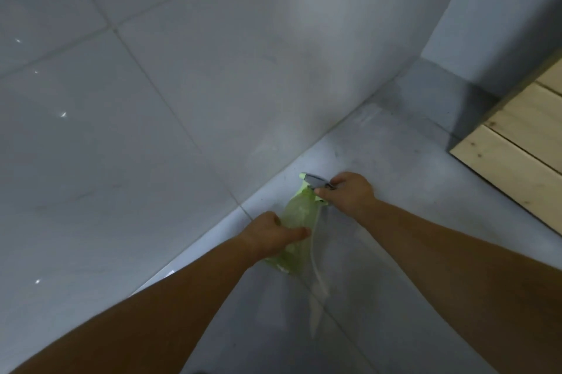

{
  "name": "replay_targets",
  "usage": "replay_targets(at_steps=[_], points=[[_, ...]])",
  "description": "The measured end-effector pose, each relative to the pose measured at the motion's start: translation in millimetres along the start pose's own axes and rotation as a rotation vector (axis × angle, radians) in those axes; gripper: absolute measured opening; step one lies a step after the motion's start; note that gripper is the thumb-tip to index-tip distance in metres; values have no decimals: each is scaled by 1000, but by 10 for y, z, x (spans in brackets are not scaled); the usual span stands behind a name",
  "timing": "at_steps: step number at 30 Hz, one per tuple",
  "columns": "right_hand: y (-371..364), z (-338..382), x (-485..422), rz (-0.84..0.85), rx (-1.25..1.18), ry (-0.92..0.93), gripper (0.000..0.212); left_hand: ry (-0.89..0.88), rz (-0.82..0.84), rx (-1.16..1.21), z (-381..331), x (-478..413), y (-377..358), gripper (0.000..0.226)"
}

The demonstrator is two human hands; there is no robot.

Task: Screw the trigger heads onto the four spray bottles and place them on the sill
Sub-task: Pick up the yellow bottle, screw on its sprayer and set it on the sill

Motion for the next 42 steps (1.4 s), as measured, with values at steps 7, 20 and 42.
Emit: replay_targets(at_steps=[7, 20, 42], points=[[-85, 127, 91, 70, 1, -77, 35, 17, -2, 31, 99, 135, 57, 75], [1773, 277, 1175, 138, -583, -127, 7, -252, 119, 112, -992, 1356, 448, 83], [3934, 650, 3985, -275, -1137, 460, 19, -632, 90, 122, -1542, 3878, 764, 53]])
Point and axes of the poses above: each hand's wrist, its own x-axis away from the middle knuckle, its own y-axis out of the back of the hand, z = x × y, the point moved 2 cm from there along -x, towards the middle knuckle, and after that the axes turned 8 degrees about -y, right-handed, at the moved point
